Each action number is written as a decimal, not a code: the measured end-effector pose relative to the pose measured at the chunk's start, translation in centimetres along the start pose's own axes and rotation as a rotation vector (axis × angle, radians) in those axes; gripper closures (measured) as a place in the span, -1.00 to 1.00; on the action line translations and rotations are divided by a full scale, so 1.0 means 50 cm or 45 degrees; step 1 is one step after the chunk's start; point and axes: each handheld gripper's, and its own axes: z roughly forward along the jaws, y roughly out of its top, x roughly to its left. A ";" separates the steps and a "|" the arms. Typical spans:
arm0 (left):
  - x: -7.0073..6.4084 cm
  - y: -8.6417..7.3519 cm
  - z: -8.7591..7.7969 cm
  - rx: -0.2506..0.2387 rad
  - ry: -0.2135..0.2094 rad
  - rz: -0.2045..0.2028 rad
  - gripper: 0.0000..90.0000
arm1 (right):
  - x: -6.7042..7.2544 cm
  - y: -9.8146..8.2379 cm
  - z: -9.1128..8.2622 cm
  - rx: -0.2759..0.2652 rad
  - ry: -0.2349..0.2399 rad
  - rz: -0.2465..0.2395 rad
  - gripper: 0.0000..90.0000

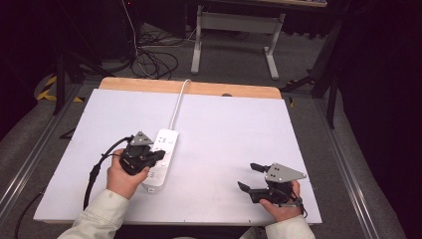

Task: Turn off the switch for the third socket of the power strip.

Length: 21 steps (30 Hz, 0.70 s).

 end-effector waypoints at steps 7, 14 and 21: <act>0.004 0.000 0.019 0.089 -0.014 -0.033 1.00 | -0.001 0.000 -0.001 -0.001 0.001 -0.003 -0.45; 0.007 -0.001 0.034 0.154 -0.017 -0.041 1.00 | -0.001 0.000 -0.002 -0.006 0.010 0.000 -0.45; 0.007 -0.002 0.041 0.183 -0.018 -0.041 1.00 | -0.001 0.000 -0.002 -0.010 0.017 0.001 -0.45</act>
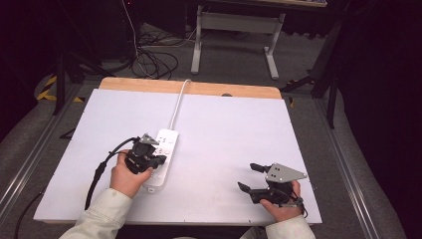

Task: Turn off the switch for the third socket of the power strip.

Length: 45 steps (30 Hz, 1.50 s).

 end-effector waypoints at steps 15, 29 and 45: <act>-0.009 -0.002 0.009 0.022 0.056 0.039 1.00 | 0.000 0.000 0.001 -0.002 0.008 0.004 -0.45; -0.016 -0.003 0.009 0.021 0.087 0.058 1.00 | 0.000 -0.001 0.001 0.002 0.006 0.008 -0.45; -0.023 -0.002 0.013 0.038 0.121 0.070 1.00 | 0.002 -0.001 0.004 0.012 0.005 0.009 -0.45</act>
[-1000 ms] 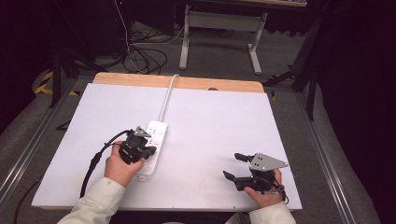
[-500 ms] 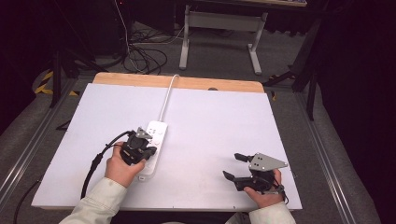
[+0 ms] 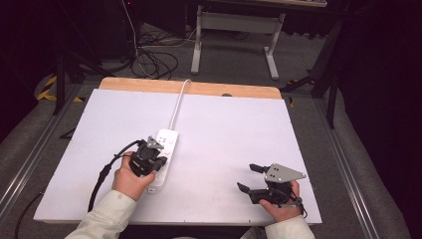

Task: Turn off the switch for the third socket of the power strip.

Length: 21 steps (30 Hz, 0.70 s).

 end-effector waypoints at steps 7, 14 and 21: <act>0.010 -0.007 -0.009 -0.051 -0.041 -0.034 1.00 | 0.000 0.000 0.000 -0.001 -0.001 -0.004 -0.45; 0.010 -0.002 -0.072 -0.261 -0.028 -0.033 1.00 | -0.001 0.000 -0.001 0.001 -0.002 -0.003 -0.45; 0.000 0.002 -0.086 -0.269 -0.054 -0.013 1.00 | 0.000 0.000 -0.002 -0.002 -0.005 -0.004 -0.45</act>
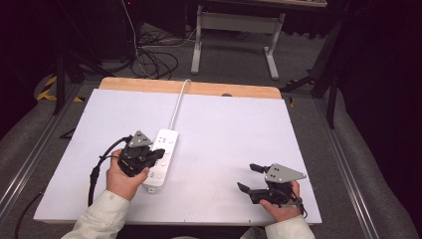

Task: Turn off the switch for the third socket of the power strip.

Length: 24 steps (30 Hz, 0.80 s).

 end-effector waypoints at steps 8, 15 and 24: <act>-0.008 0.004 -0.005 -0.004 -0.012 0.022 1.00 | -0.001 -0.001 0.000 0.000 -0.001 0.004 -0.45; -0.010 0.006 -0.012 -0.032 -0.035 0.051 0.94 | -0.001 -0.001 0.001 0.004 0.000 0.004 -0.45; -0.023 0.019 -0.034 -0.088 -0.052 0.113 0.34 | -0.002 -0.002 0.002 0.005 -0.001 0.006 -0.45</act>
